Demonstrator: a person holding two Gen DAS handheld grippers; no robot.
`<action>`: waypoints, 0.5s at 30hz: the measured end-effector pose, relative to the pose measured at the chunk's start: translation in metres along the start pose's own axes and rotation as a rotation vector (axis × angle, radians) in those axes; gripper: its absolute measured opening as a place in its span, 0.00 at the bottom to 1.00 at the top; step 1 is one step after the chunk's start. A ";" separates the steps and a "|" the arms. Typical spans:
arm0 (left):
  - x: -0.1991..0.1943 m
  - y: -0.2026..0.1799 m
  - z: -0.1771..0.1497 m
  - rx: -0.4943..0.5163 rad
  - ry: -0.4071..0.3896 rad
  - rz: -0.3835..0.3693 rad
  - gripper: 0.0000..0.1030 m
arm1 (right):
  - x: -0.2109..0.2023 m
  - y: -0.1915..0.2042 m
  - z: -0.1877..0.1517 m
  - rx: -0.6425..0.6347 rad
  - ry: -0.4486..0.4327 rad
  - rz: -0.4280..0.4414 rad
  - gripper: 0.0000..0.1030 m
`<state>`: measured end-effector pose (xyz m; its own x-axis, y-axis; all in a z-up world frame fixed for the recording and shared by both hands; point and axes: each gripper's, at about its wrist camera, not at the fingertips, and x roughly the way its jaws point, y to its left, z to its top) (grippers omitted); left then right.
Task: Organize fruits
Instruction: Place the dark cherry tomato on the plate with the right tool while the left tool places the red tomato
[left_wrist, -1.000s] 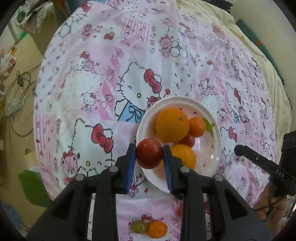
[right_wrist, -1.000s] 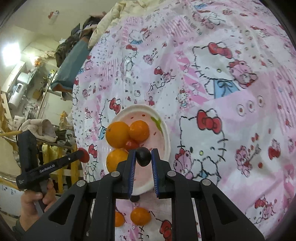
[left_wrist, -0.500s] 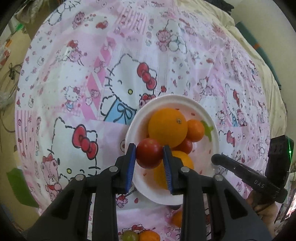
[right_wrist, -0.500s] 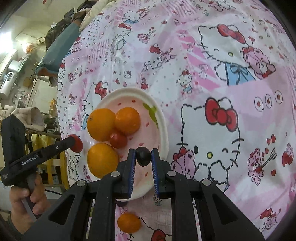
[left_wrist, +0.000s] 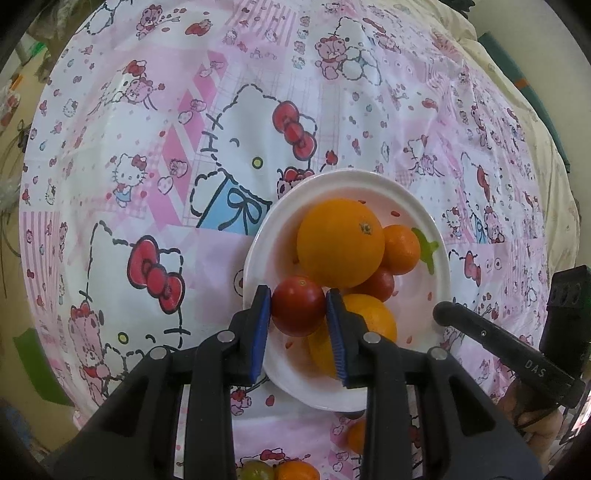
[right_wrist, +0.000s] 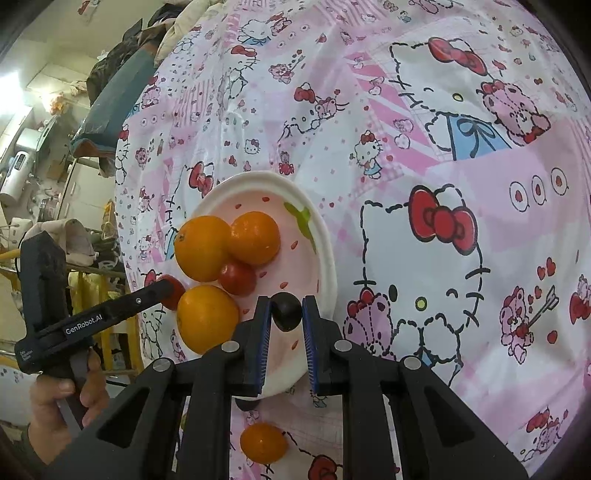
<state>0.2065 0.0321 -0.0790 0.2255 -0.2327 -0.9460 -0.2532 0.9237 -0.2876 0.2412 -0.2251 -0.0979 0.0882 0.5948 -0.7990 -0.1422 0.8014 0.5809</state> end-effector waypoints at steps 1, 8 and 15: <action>0.000 0.000 0.000 -0.001 0.001 0.002 0.26 | 0.000 0.000 0.000 0.001 0.001 0.001 0.18; -0.001 -0.003 0.000 0.016 -0.008 0.004 0.26 | -0.002 0.002 0.000 -0.007 -0.004 0.012 0.18; -0.003 -0.005 0.000 0.027 -0.019 0.003 0.26 | -0.004 0.002 0.001 0.001 -0.016 0.034 0.21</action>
<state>0.2067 0.0285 -0.0748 0.2427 -0.2239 -0.9439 -0.2286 0.9324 -0.2800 0.2411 -0.2258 -0.0933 0.0993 0.6227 -0.7762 -0.1444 0.7808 0.6079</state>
